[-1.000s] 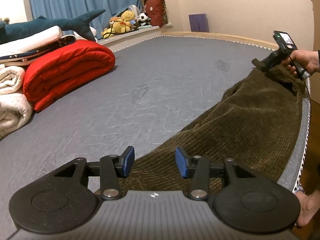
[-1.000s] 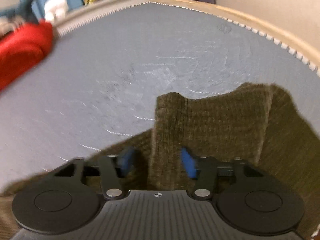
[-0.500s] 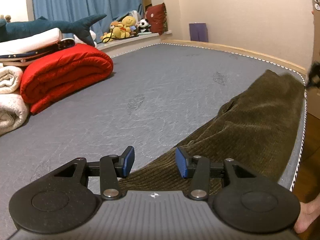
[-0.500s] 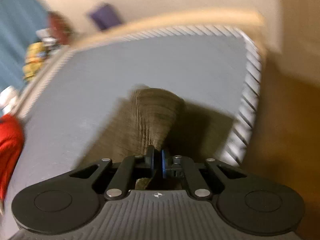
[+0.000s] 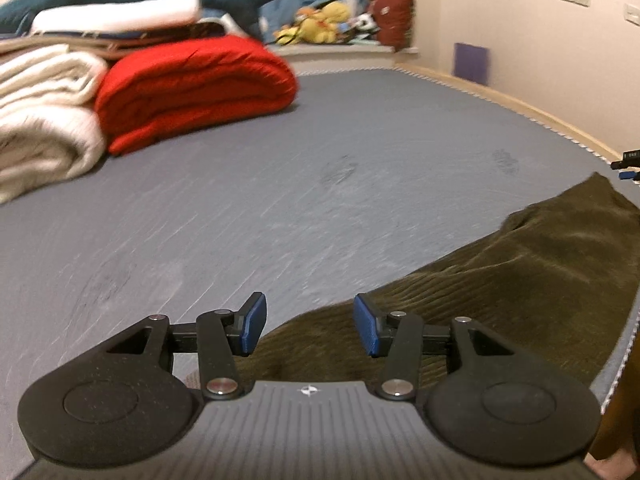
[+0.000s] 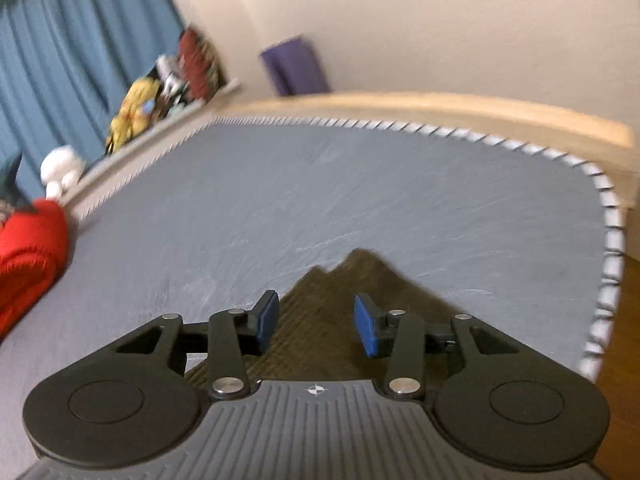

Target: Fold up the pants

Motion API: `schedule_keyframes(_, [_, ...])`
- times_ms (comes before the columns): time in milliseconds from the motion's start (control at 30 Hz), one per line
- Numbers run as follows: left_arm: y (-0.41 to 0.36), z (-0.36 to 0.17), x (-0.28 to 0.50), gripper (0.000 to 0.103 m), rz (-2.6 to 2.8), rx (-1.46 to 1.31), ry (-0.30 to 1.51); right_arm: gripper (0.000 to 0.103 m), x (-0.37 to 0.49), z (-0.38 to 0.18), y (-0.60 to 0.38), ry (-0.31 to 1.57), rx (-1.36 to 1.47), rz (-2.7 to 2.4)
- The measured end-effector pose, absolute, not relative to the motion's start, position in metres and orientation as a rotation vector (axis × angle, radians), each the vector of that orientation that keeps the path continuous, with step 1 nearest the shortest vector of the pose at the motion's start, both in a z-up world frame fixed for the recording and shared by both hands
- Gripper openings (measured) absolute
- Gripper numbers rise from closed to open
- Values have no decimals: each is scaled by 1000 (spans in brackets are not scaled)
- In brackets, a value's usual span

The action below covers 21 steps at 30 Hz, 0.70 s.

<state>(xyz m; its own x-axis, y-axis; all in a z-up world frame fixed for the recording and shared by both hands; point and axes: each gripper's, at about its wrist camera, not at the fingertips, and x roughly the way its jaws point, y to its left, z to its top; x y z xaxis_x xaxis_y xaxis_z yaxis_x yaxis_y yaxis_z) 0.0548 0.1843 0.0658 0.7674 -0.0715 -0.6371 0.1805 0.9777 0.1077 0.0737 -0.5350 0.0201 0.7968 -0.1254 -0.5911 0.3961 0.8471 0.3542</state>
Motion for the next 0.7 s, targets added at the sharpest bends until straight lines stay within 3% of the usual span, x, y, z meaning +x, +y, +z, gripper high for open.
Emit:
schedule_keyframes(333, [231, 49, 69, 54, -14, 62, 754, 48, 135, -14, -543, 698, 368, -231])
schedule_keyframes(400, [238, 48, 74, 59, 12, 33, 765, 51, 137, -16, -533, 708, 294, -189])
schedule_keyframes(433, [242, 48, 77, 67, 27, 18, 767, 51, 137, -17, -527, 710, 241, -168])
schedule_keyframes(500, [250, 48, 83, 80, 52, -38, 777, 47, 137, -20, -524, 706, 198, -157])
schedule_keyframes(533, [253, 47, 86, 85, 63, -65, 788, 36, 136, -20, -527, 704, 207, -156])
schedule_keyframes(567, [256, 45, 89, 85, 76, -89, 803, 27, 133, -21, -530, 699, 220, -158])
schedule_keyframes(700, [272, 32, 99, 85, 138, -164, 873, 18, 125, -16, -532, 673, 217, -136])
